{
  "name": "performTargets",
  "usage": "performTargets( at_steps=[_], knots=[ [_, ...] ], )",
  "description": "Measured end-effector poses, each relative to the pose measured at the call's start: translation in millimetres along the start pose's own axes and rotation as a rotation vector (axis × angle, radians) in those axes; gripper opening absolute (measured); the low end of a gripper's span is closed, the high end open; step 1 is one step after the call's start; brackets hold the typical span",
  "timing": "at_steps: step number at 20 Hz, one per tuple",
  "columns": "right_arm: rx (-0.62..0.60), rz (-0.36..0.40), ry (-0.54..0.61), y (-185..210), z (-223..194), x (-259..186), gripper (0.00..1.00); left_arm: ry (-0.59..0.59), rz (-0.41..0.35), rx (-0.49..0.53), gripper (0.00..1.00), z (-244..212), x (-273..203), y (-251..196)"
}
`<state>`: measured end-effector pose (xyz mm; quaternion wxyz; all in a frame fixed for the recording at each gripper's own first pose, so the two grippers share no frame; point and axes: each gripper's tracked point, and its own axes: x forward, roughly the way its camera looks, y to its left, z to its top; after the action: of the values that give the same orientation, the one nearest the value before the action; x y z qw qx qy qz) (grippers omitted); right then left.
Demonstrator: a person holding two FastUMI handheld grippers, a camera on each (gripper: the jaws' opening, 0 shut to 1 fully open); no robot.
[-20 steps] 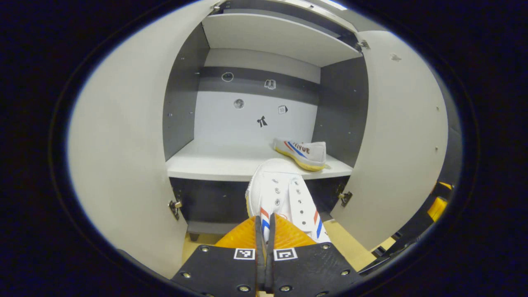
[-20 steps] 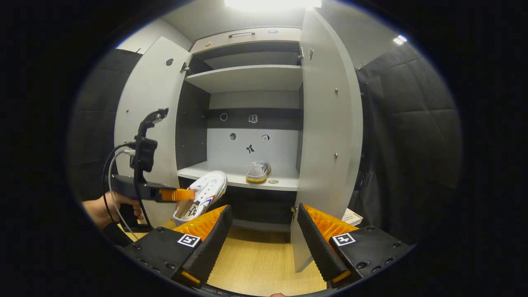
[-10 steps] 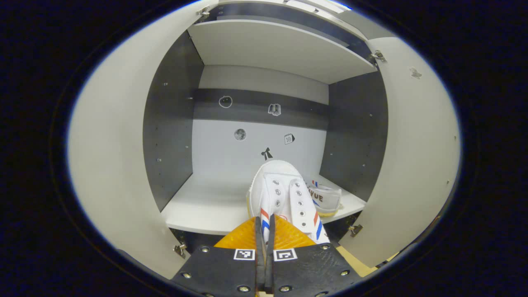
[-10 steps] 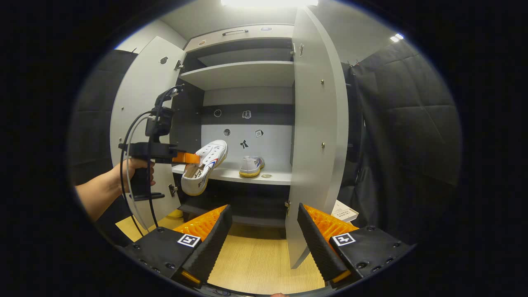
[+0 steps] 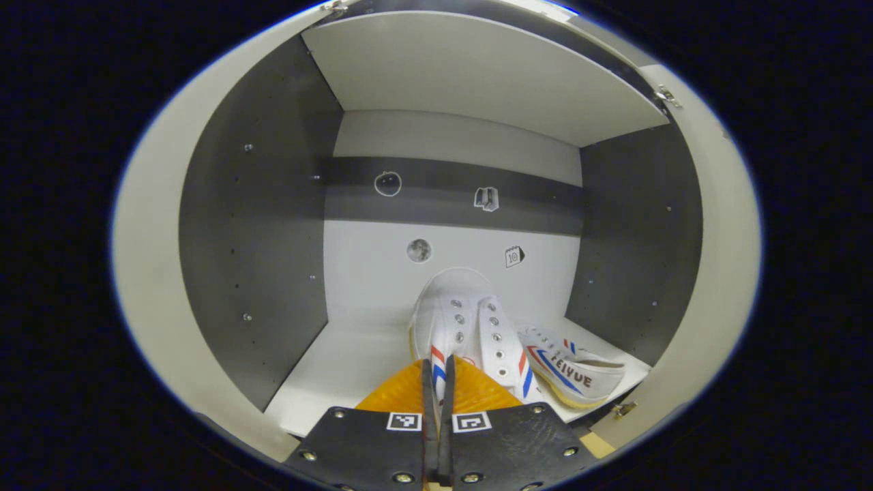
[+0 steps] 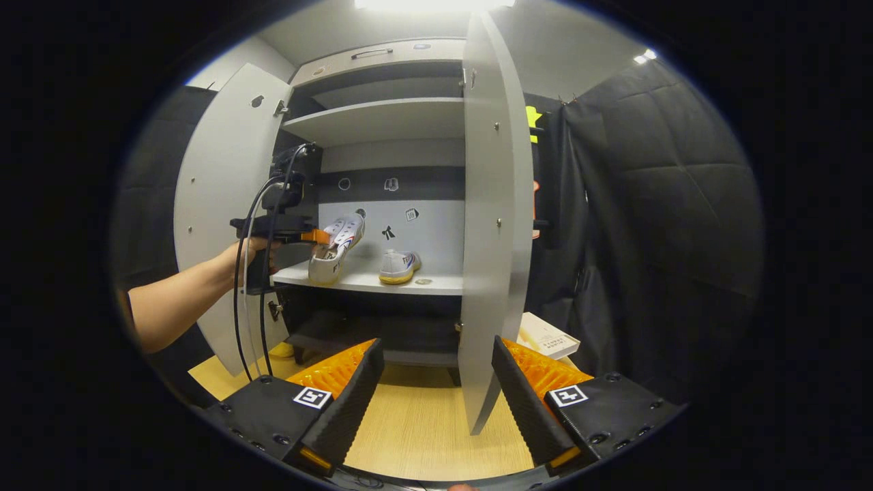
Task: Grab one shoe with the right hand and put it into the shoe cabinet, grab the other shoe with the left hand and put it into the shoe cabinet; then close the right door with the right hand and the left door with the left hand.
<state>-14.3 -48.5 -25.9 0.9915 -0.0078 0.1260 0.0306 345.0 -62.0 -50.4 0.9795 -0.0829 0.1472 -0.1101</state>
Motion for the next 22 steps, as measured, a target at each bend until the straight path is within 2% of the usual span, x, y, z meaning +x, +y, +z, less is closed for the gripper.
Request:
performTargets(
  at_steps=[5, 10, 11, 12, 13, 14, 16, 19, 21, 22],
  knots=[
    [0.006, -0.019, 0.019, -10, -10, -3, 1.0, 0.056, 0.016, -0.024, 0.01, -15, 30, 6],
    [0.013, -0.007, 0.018, -15, -11, -1, 0.99, 0.117, 0.076, -0.002, 0.02, -38, 45, 11],
    [0.013, 0.001, 0.014, -15, -10, 0, 0.96, 0.119, 0.083, -0.006, 0.02, -38, 45, 13],
    [0.011, 0.008, 0.009, -15, -10, 0, 0.99, 0.112, 0.075, -0.008, 0.03, -38, 46, 11],
    [0.006, 0.016, 0.004, -15, -10, 1, 0.96, 0.082, 0.095, 0.002, 0.07, -30, 43, 15],
    [0.003, 0.023, 0.004, -16, -10, 2, 0.99, 0.055, 0.133, 0.031, 0.16, -21, 42, 24],
    [0.009, 0.048, 0.004, -17, -12, 2, 1.0, 0.036, 0.176, 0.073, 0.48, -16, 32, 28],
    [0.016, 0.097, -0.008, -17, -11, 3, 1.0, -0.013, 0.2, 0.109, 0.95, -4, 4, 21],
    [0.006, 0.129, -0.025, -18, -8, 3, 1.0, -0.068, 0.197, 0.137, 0.95, 10, -21, 7],
    [0.003, 0.138, -0.031, -19, -7, 3, 0.96, -0.101, 0.193, 0.15, 0.95, 19, -36, -1]
  ],
)
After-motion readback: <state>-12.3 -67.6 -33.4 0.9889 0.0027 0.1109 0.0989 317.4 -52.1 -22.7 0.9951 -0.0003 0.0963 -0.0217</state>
